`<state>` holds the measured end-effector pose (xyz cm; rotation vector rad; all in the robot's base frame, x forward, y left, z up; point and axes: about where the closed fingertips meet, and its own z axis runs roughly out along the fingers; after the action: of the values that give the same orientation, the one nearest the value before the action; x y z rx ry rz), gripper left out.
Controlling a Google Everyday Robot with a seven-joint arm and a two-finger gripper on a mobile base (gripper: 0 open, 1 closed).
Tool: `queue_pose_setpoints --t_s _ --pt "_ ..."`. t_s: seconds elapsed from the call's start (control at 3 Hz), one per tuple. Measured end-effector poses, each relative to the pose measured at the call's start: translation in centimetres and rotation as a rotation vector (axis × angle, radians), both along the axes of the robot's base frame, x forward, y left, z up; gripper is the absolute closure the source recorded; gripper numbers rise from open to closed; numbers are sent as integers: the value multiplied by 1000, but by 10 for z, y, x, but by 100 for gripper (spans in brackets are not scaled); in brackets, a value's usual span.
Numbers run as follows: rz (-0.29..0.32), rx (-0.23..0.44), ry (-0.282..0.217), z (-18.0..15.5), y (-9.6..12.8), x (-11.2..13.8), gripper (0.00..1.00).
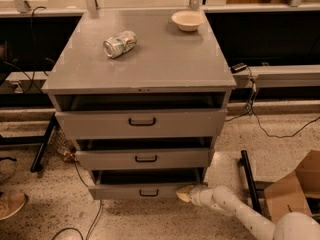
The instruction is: Close bottom drawer
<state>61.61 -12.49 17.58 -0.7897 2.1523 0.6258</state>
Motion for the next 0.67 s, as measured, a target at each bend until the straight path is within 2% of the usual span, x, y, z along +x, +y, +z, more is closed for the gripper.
queue_pose_setpoints --t_s 0.33,0.67 --pt "0 1 -1 0 0 -1 100" --pt "18 29 -43 1 8 28 100"
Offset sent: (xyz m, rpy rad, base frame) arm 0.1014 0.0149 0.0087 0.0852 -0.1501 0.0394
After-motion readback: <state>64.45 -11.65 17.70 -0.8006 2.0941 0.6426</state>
